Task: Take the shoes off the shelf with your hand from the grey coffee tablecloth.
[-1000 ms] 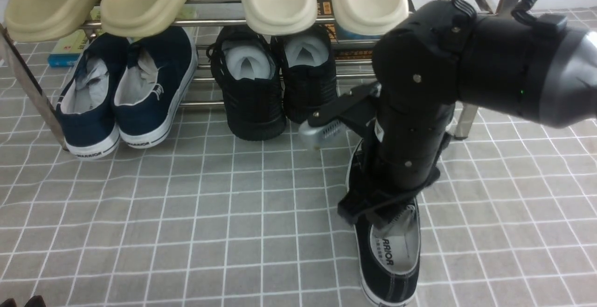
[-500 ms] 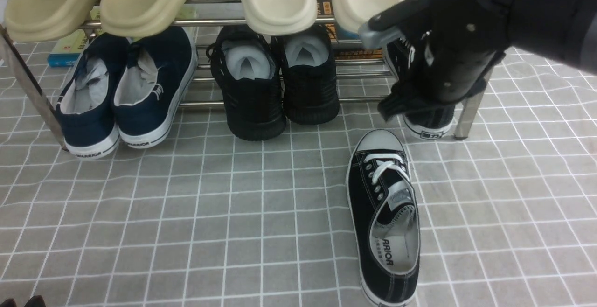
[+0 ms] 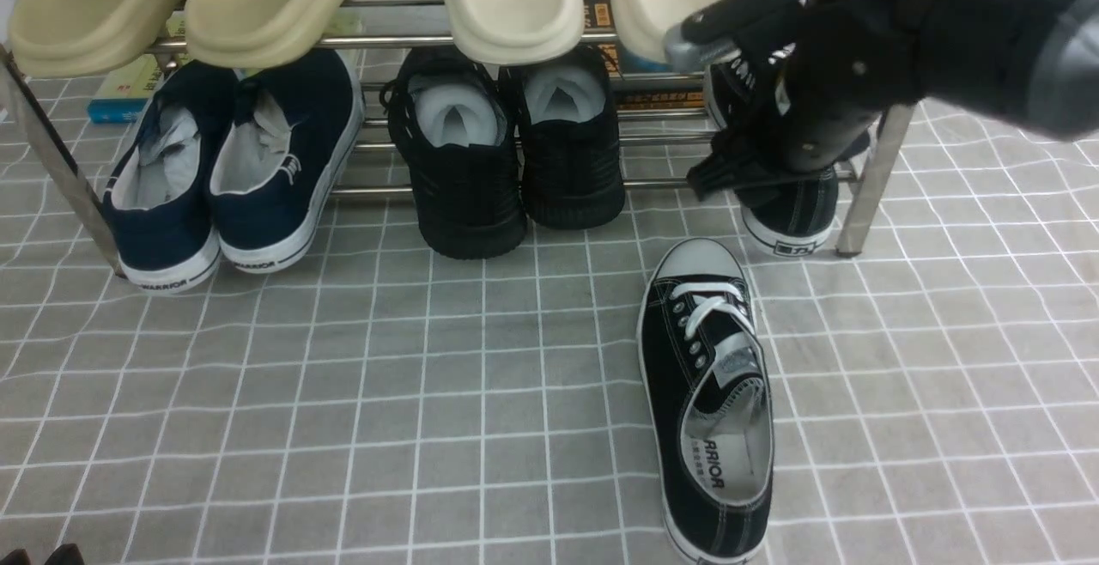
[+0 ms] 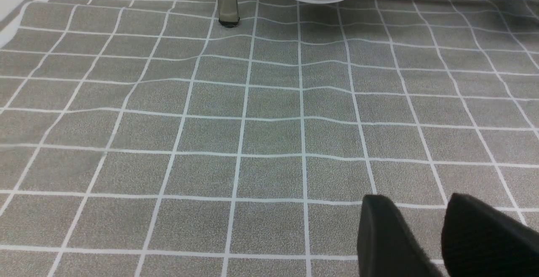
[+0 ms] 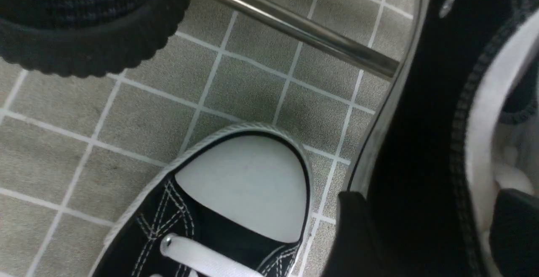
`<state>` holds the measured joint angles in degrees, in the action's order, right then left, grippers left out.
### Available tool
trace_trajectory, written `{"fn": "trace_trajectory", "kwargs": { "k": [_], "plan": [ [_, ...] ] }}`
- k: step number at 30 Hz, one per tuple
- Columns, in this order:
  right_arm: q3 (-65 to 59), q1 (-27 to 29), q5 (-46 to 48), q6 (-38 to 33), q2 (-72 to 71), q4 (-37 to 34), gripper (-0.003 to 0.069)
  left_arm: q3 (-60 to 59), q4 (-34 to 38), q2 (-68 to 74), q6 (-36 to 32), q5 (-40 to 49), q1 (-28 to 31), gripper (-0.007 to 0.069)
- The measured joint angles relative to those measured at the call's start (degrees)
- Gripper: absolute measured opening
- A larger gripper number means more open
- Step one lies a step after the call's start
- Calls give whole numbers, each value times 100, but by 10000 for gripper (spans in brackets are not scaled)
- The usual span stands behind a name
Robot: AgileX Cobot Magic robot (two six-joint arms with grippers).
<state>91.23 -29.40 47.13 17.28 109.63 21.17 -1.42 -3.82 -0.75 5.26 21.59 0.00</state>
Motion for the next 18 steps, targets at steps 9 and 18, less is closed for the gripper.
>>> {"fn": "trace_trajectory", "kwargs": {
  "k": [9, 18],
  "plan": [
    [4, -12, 264, -20, 262, 183, 129, 0, 0, 0, 0, 0, 0, 240],
    [-6, -29, 2167, -534, -750, -928, 10, 0, 0, 0, 0, 0, 0, 240]
  ]
}}
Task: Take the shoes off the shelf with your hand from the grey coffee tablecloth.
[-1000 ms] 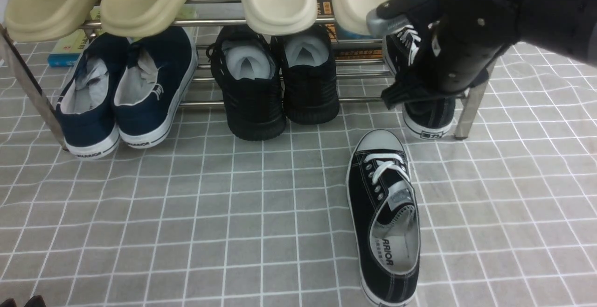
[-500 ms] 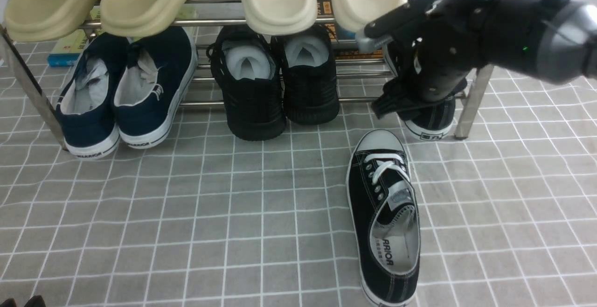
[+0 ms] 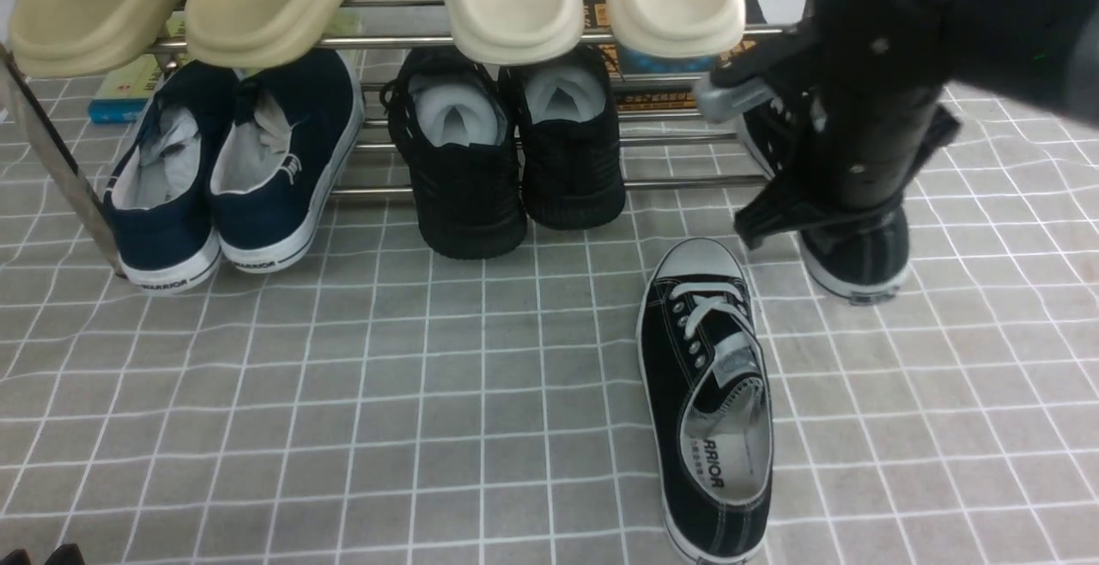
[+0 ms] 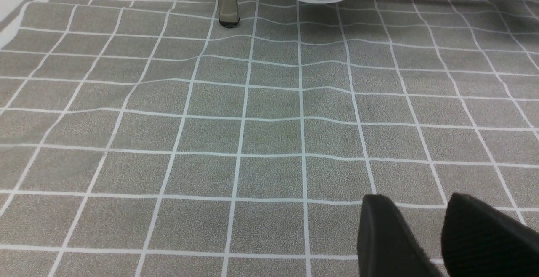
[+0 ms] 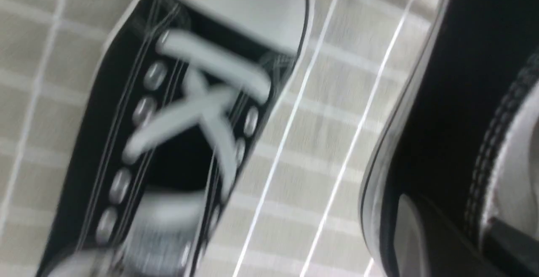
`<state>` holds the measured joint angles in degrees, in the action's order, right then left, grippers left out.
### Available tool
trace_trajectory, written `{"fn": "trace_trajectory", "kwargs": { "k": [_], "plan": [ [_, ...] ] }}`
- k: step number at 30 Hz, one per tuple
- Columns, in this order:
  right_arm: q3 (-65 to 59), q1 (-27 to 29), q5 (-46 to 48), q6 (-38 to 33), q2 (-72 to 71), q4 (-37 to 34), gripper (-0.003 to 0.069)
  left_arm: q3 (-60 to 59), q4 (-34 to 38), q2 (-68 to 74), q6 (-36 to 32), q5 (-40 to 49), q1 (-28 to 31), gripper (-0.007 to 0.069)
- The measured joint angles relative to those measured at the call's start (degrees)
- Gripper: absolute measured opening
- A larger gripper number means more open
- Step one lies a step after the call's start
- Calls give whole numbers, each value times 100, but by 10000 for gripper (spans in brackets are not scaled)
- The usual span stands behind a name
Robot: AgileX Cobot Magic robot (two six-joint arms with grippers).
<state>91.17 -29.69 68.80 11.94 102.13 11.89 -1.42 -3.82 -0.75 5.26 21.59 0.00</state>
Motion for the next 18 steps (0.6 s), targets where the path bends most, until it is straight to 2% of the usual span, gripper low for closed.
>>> {"fn": "trace_trajectory", "kwargs": {
  "k": [5, 9, 15, 18],
  "plan": [
    [-304, 0, 173, -51, -465, -614, 10, 0, 0, 0, 0, 0, 0, 240],
    [-1219, -6, 136, -67, -677, -1021, 10, 0, 0, 0, 0, 0, 0, 240],
    [-2169, -7, -456, -67, -720, -1151, 10, 0, 0, 0, 0, 0, 0, 240],
    [-2601, -13, -862, -61, -731, -1450, 10, 0, -6, 0, 0, 0, 0, 240]
  ]
}}
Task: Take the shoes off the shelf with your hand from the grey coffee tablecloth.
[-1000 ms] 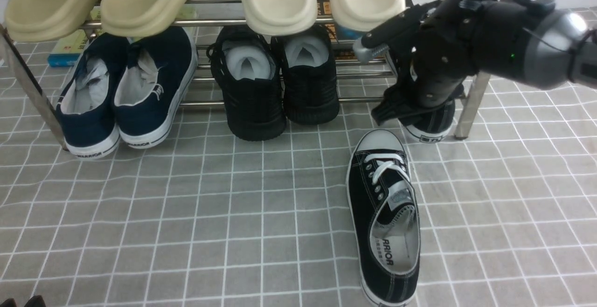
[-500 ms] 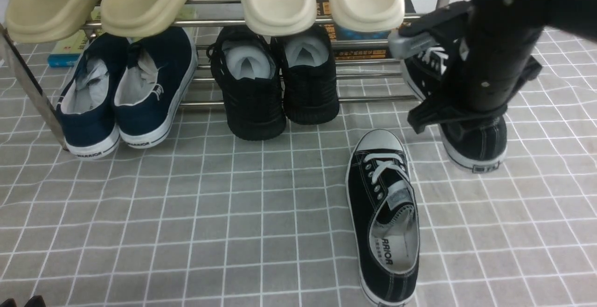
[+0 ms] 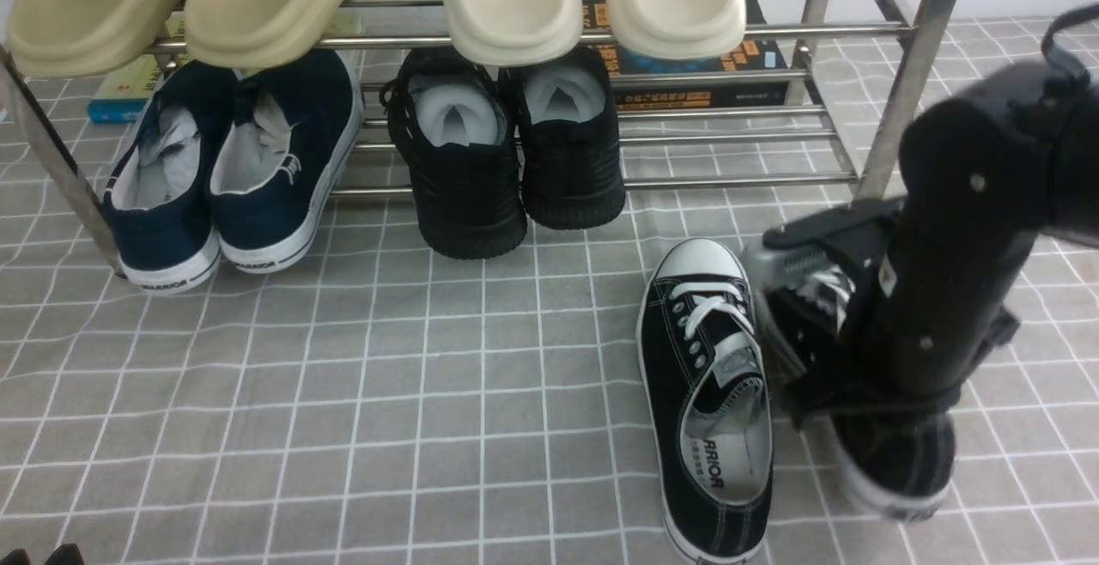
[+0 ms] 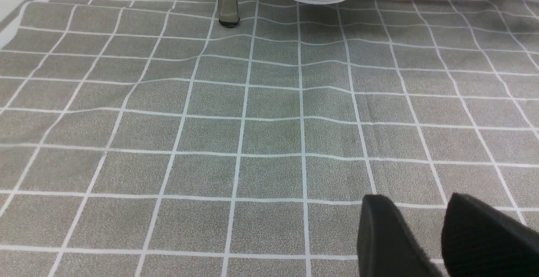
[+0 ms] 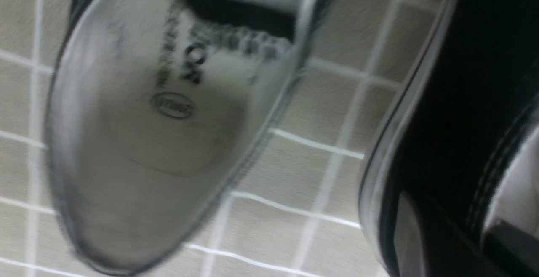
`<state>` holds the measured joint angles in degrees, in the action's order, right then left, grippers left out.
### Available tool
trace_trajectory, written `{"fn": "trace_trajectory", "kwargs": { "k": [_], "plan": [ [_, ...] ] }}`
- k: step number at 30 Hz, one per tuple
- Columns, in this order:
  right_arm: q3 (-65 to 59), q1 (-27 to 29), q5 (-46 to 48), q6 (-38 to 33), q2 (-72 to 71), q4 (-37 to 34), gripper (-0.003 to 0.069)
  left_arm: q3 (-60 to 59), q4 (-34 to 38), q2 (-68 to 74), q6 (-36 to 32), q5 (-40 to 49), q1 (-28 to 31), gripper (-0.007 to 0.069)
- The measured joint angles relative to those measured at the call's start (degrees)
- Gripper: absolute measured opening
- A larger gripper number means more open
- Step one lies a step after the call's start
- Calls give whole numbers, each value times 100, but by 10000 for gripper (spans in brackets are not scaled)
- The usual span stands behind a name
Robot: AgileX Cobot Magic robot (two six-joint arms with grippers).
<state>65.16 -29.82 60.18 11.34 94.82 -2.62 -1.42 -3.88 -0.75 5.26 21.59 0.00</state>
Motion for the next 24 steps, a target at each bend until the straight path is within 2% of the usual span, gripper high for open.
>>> {"fn": "trace_trajectory", "kwargs": {
  "k": [13, 16, 19, 20, 21, 24],
  "plan": [
    [-250, -1, -507, 18, 0, -454, 36, 0, -5, 0, 0, 0, 0, 240],
    [-250, -1, -517, 54, 0, -495, 84, 0, -5, 0, 0, 0, 0, 240],
    [-238, -1, -479, 54, -1, -572, 202, 0, -5, 0, 0, 0, 0, 240],
    [-233, -1, -479, 54, -1, -572, 209, 0, -5, 0, 0, 0, 0, 240],
    [-180, -1, -322, -32, -1, -572, 260, 0, -5, 0, 0, 0, 0, 240],
    [23, -1, 125, -325, -52, -585, 328, 0, -5, 0, 0, 0, 0, 240]
  ]
}}
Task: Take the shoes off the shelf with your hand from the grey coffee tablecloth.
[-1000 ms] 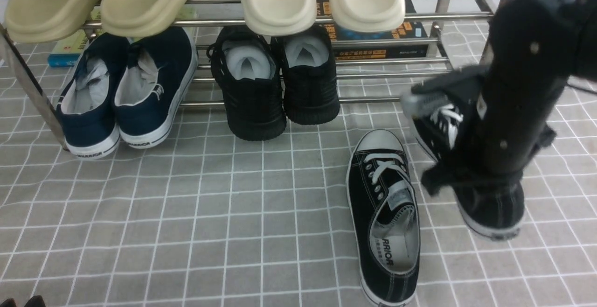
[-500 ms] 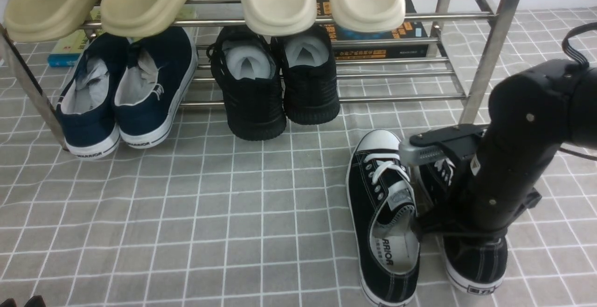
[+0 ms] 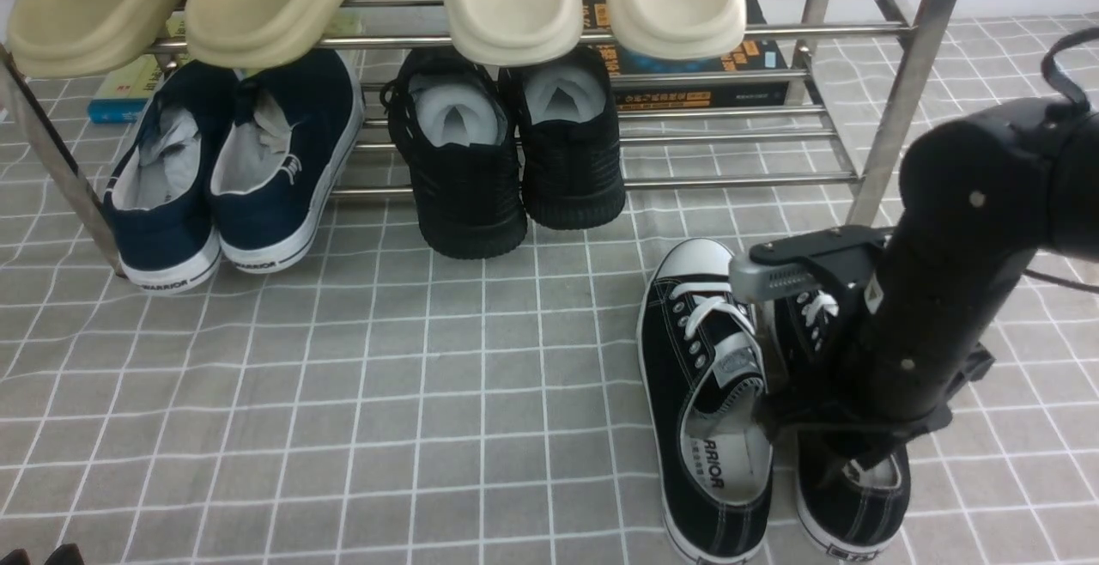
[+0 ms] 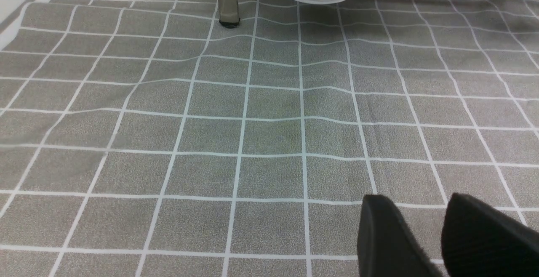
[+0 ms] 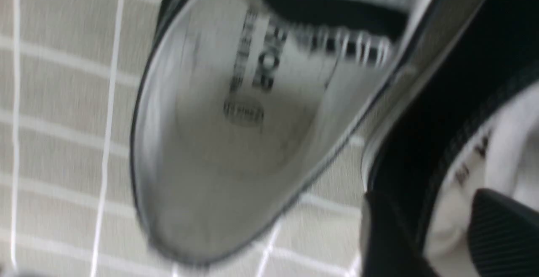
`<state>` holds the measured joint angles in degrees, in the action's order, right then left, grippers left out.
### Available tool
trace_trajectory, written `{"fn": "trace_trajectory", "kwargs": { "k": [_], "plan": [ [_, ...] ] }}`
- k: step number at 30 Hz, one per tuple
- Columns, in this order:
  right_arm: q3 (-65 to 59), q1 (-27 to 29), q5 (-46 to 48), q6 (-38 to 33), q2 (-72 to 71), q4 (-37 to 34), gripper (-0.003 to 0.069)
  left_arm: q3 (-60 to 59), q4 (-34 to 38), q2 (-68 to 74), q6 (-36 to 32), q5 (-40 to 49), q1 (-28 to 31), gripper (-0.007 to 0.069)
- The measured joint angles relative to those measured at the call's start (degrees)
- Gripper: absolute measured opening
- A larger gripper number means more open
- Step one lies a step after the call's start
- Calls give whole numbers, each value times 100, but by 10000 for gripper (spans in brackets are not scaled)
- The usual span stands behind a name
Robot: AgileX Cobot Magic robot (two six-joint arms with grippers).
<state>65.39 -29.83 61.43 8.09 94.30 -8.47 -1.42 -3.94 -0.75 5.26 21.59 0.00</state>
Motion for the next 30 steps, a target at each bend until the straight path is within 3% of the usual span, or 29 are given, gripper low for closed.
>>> {"fn": "trace_trajectory", "kwargs": {
  "k": [5, 15, 19, 30],
  "plan": [
    [283, 0, 474, -464, -457, 0, 304, 0, 0, 0, 0, 0, 0, 240],
    [299, 0, 539, -630, -2102, -7, 69, 0, 0, 0, 0, 0, 0, 240],
    [81, 0, 332, -636, -2850, 36, 19, 0, 0, 0, 0, 0, 0, 240],
    [-2017, 0, -961, -636, -5971, 212, 2, 0, 0, 0, 0, 0, 0, 240]
  ]
}}
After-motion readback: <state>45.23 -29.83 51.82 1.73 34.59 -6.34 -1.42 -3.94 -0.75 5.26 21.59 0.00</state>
